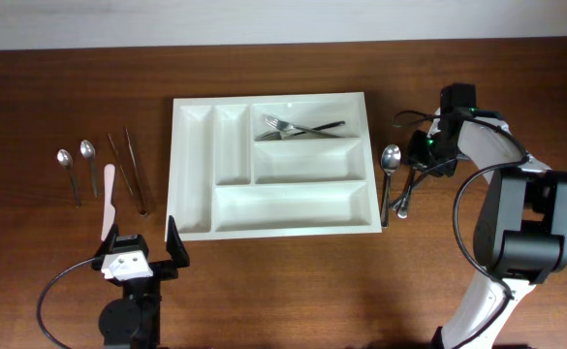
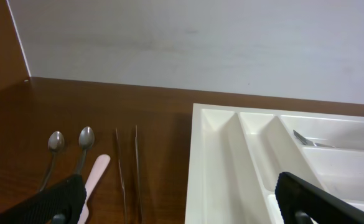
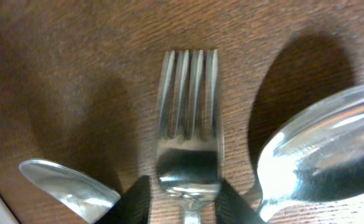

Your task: Pack container

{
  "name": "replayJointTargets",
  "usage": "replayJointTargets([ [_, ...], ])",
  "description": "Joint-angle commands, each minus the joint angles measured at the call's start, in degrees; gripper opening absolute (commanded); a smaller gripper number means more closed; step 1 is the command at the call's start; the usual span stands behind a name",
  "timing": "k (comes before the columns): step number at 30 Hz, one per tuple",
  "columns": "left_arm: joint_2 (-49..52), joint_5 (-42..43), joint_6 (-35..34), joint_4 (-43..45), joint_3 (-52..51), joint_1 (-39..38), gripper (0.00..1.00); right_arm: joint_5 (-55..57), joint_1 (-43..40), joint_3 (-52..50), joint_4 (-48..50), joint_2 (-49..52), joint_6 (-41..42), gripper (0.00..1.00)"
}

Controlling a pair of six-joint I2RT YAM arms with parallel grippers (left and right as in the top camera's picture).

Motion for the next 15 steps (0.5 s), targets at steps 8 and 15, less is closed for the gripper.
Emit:
replayJointTargets([
  [8,-0.46,-0.39,0.52,0.11,-0.42,-0.28,0.99,-0.31,0.20,-0.48,0.57,1.05,0.57,0.11],
  [15,-0.44,-0.42,0.52,0.11,-0.42,-0.28,0.99,-0.31,0.15,0.57,0.28,0.92,0.52,0.04],
])
